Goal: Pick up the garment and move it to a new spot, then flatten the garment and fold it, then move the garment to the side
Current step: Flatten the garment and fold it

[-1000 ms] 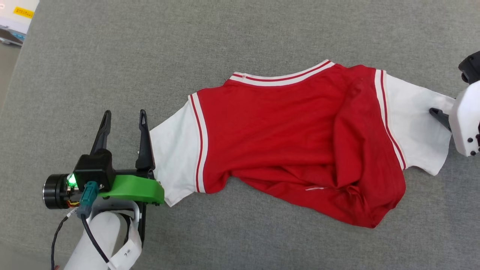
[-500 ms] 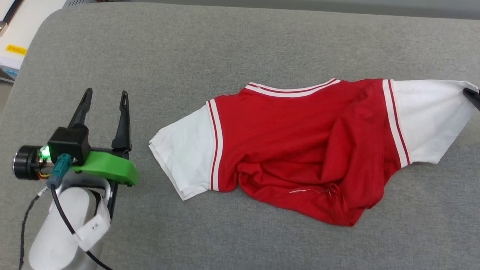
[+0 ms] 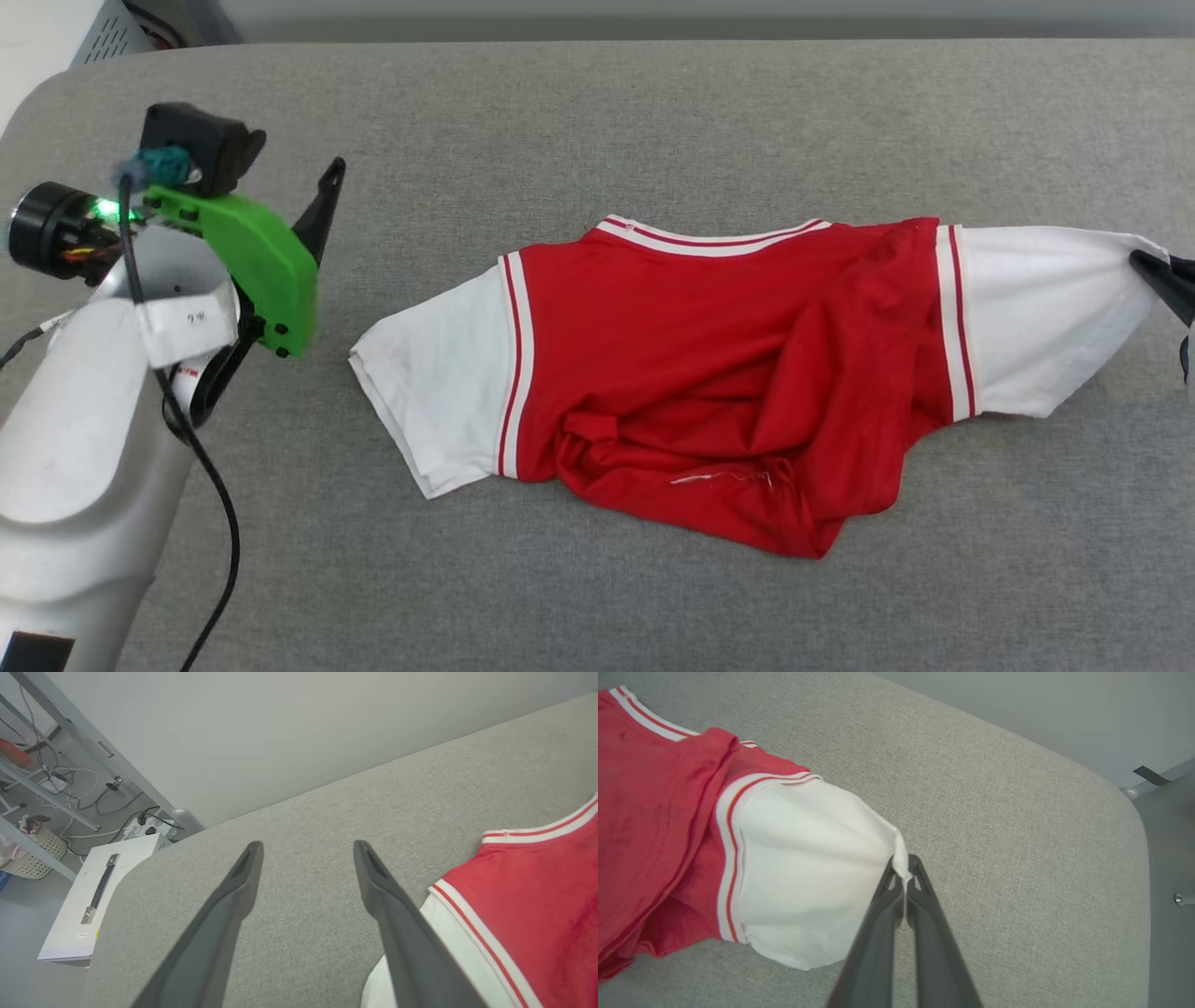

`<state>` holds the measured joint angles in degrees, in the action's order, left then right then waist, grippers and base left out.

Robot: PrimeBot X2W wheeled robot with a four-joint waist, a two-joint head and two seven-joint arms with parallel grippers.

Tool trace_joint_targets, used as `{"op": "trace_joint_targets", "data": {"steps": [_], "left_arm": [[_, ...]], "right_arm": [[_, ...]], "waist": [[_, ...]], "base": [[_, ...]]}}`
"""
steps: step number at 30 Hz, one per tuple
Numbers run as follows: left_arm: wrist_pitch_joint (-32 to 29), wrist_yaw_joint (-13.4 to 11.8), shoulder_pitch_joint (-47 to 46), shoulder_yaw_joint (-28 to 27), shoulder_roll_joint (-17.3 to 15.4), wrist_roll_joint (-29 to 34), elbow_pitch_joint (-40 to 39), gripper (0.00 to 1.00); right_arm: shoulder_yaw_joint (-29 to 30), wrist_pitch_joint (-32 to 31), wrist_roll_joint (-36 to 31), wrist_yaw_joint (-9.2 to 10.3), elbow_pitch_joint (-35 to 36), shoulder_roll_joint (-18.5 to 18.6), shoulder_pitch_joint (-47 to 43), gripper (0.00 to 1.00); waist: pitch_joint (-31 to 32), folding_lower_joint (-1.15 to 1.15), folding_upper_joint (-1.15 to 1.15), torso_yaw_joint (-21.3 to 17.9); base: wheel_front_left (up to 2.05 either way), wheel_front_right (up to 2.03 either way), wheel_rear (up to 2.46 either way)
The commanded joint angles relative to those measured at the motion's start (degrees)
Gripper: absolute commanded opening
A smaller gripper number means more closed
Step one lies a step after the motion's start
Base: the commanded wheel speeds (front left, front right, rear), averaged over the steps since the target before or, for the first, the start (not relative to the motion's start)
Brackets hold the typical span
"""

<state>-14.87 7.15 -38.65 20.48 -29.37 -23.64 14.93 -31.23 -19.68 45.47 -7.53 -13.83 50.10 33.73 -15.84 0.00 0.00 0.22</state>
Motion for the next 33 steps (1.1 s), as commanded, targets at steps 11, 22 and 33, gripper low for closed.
{"op": "trace_joint_targets", "data": {"steps": [11,22,33], "left_arm": [[-25.0,0.3,-8.8,18.1,-7.2,-19.8,1.2,1.00],[-29.3,0.3,-11.3,30.8,-8.7,-26.1,10.2,1.00],[-24.1,0.3,-13.9,39.2,-6.8,-31.1,15.0,0.00]], "right_arm": [[2.9,-1.5,-1.6,0.04,2.4,-1.3,-2.5,0.00],[2.9,-2.9,-2.9,0.04,4.3,-2.9,-1.8,0.00],[2.1,-2.7,-3.3,0.04,4.6,-3.5,-0.6,0.00]], "waist": [[-2.8,0.00,0.00,-1.5],[-5.6,0.00,0.00,-2.7],[-6.6,0.00,0.00,-2.6]], "base": [[0.00,0.00,0.00],[0.00,0.00,0.00],[0.00,0.00,0.00]]}}
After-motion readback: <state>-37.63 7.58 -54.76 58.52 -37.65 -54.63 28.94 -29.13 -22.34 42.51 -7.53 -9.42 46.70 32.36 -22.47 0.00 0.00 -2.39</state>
